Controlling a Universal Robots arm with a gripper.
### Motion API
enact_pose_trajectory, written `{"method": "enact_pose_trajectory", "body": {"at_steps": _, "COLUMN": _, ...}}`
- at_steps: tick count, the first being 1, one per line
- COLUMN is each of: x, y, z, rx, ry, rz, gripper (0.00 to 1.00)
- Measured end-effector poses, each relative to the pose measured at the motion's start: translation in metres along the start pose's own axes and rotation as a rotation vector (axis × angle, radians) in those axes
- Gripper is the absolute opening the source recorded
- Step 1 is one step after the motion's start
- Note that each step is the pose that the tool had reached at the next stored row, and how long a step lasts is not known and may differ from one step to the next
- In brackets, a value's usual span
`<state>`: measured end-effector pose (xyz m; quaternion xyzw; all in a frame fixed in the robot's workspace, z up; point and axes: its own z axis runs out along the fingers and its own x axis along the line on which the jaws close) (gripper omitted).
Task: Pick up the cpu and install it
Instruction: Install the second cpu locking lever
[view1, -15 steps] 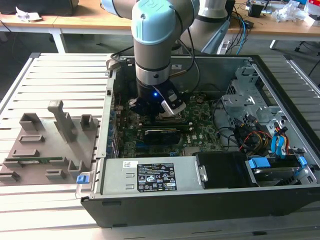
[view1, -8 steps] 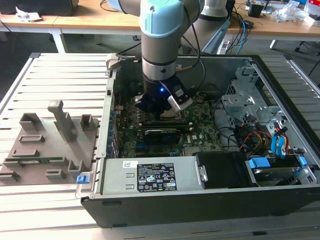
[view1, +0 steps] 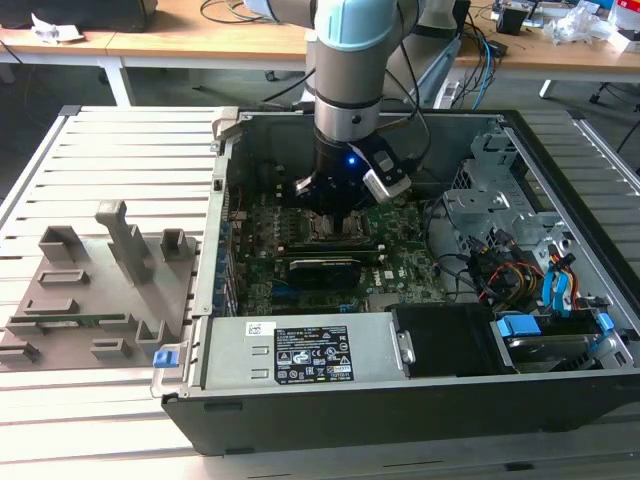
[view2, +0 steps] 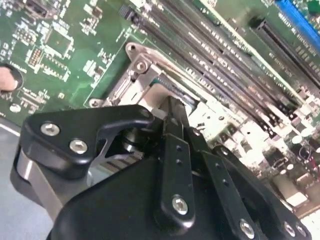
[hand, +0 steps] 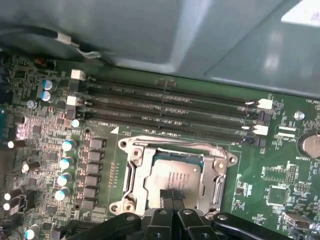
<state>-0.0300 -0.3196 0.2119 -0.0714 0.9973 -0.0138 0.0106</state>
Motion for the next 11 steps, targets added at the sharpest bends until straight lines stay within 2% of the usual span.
{"method": "enact_pose_trajectory", "body": {"at_steps": 1, "x": -0.0005, "y": 0.0031, "z": -0.0048, "rx": 0.0163, "ry": 0.0022, "rz": 0.000, "gripper": 0.11}}
{"method": "enact_pose_trajectory", "body": {"at_steps": 2, "x": -0.0009, "y": 0.0044, "z": -0.0130, "rx": 0.0269, "ry": 0.0038, "rz": -0.001, "gripper": 0.11}}
{"method": "enact_pose_trajectory", "body": {"at_steps": 7, "x": -0.0015, "y": 0.0047, "z": -0.0342, "rx": 0.0320, "ry": 0.0042, "rz": -0.001, "gripper": 0.11}}
{"method": "enact_pose_trajectory", "body": {"at_steps": 11, "x": -0.0015, "y": 0.0047, "z": -0.0344, "rx": 0.0330, "ry": 0.0042, "rz": -0.001, "gripper": 0.11}}
